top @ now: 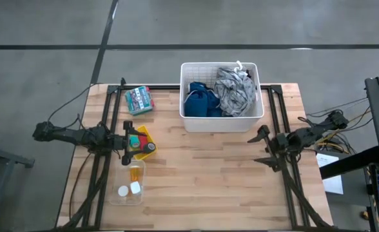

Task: Pick & place medical supplies in basket/bin
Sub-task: Return to Home Position

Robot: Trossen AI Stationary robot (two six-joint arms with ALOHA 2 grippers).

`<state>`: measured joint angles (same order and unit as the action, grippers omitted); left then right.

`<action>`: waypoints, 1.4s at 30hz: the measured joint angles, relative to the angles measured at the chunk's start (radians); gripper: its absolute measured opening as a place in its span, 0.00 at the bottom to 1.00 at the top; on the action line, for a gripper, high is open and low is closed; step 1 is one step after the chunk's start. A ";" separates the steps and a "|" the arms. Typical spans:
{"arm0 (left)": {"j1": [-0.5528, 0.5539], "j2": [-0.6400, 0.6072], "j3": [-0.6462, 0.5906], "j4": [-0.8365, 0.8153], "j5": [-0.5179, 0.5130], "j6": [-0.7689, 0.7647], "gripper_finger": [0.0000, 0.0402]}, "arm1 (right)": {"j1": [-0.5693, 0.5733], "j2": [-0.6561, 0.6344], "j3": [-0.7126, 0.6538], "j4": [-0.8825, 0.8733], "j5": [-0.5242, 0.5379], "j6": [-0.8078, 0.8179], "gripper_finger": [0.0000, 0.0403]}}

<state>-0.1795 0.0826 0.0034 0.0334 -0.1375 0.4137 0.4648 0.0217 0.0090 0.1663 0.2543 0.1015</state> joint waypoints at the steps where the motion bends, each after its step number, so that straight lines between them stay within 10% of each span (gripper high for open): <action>1: 0.000 0.000 0.000 0.000 0.000 0.000 0.77 | 0.000 -0.001 0.000 -0.012 0.000 -0.009 0.94; 42: 0.000 0.000 0.000 0.000 0.000 0.000 0.77 | 0.000 0.001 0.000 -0.119 0.002 -0.131 0.94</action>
